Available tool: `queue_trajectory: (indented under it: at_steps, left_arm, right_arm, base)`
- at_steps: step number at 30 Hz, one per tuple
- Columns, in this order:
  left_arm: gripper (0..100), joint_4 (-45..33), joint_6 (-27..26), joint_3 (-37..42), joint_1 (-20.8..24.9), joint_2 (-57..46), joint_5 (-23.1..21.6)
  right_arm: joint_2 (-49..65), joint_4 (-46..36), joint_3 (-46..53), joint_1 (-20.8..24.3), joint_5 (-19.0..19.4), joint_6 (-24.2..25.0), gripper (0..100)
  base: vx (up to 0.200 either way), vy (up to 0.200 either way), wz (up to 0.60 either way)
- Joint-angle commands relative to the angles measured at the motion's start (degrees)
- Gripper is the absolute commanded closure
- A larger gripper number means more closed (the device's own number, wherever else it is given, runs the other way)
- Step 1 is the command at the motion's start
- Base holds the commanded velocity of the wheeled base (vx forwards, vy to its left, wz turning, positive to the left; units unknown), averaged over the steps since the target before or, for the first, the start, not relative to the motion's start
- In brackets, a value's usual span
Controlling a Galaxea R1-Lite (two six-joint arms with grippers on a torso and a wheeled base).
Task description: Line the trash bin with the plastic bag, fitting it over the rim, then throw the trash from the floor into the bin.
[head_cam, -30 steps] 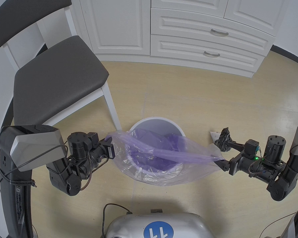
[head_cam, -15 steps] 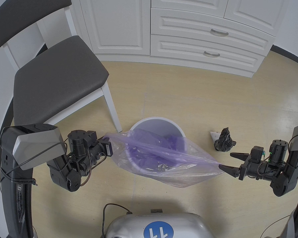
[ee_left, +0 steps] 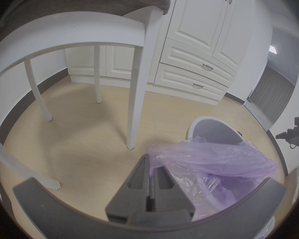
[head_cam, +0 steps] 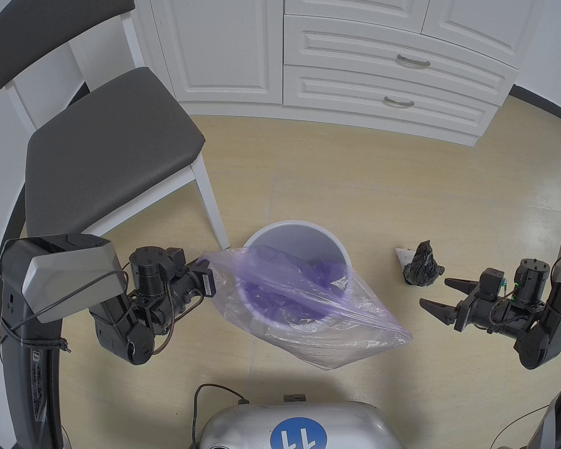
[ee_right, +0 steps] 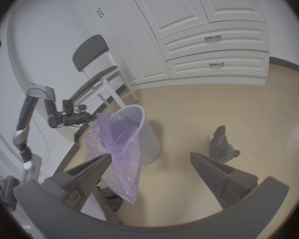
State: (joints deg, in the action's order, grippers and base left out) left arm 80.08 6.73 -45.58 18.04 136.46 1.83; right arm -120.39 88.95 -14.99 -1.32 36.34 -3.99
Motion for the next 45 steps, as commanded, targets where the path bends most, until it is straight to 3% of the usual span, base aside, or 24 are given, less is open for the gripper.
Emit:
queue_trajectory:
  at_steps: [1,3,4,5,8,10,15,19,20,23,26,31,32,37,41,45]
  left_arm:
    - [100,0.16,0.04,2.78,2.61,-2.16,0.11]
    - [100,0.16,0.04,2.69,2.88,-1.64,0.28]
    - [100,0.16,0.04,2.69,2.88,-1.55,0.46]
    - [100,0.16,-0.05,2.25,2.88,-0.67,0.90]
    - [100,0.25,-0.05,1.55,2.88,0.47,1.25]
    - [100,0.16,-0.14,1.55,2.88,0.56,1.25]
    - [100,-0.10,-0.05,1.64,2.70,-0.06,1.25]
    - [100,-0.63,-0.05,1.64,2.61,0.03,1.25]
    - [0,-0.71,-0.14,1.72,2.61,0.12,1.25]
    - [0,-0.71,-0.14,1.55,2.52,0.47,1.25]
    - [0,-0.71,-0.14,1.37,2.52,0.56,1.25]
    - [0,-0.71,-0.14,0.93,2.44,0.30,1.25]
    - [0,-0.71,-0.05,0.84,2.44,-0.06,1.25]
    - [0,-0.71,-0.05,0.93,2.35,-0.23,1.25]
    - [0,-0.71,-0.05,0.76,2.35,-0.32,1.25]
    - [0,-0.63,-0.05,0.84,2.35,-0.32,1.25]
  right_arm:
    - [7.72,1.05,1.20,9.23,-13.49,-0.76,0]
    - [7.81,1.05,0.76,13.45,-22.01,-2.61,0]
    - [7.72,1.05,0.67,13.97,-23.51,-2.87,0]
    - [7.10,1.05,-0.21,16.61,-30.54,-4.28,0]
    - [5.96,1.05,-1.79,21.97,-40.47,-5.42,0]
    - [6.05,1.05,-1.70,25.57,-44.60,-5.59,0]
    - [5.52,1.05,-4.08,33.22,-49.35,-7.79,0]
    - [5.96,-4.58,-11.64,37.00,-51.28,-16.49,0]
    - [6.58,-7.39,-13.75,38.32,-51.37,-17.37,0]
    - [8.51,-17.59,-19.11,43.86,-52.07,-18.07,0]
    - [9.39,-21.37,-21.13,47.20,-54.01,-18.69,0]
    - [9.12,-21.72,-20.34,52.38,-54.18,-21.50,0]
    - [8.33,-21.81,-19.37,55.72,-54.18,-23.61,0]
    - [5.96,-22.51,-19.11,61.17,-54.09,-24.14,0]
    - [1.83,-24.62,-19.28,61.96,-54.27,-24.05,0]
    - [-3.18,-25.23,-22.80,58.97,-54.45,-24.31,0]
  base:
    - [0.000,0.000,0.00]
    - [0.000,0.000,0.00]
    - [0.000,0.000,0.00]
    - [0.000,0.000,0.00]
    - [0.000,0.000,0.00]
    - [0.000,0.000,0.00]
    - [0.000,0.000,0.00]
    - [0.000,0.000,0.00]
    - [0.000,0.000,0.00]
    - [0.000,0.000,0.00]
    - [0.000,0.000,0.00]
    - [0.000,0.000,0.00]
    - [0.000,0.000,0.00]
    - [0.000,0.000,0.00]
    - [0.000,0.000,0.00]
    - [0.000,0.000,0.00]
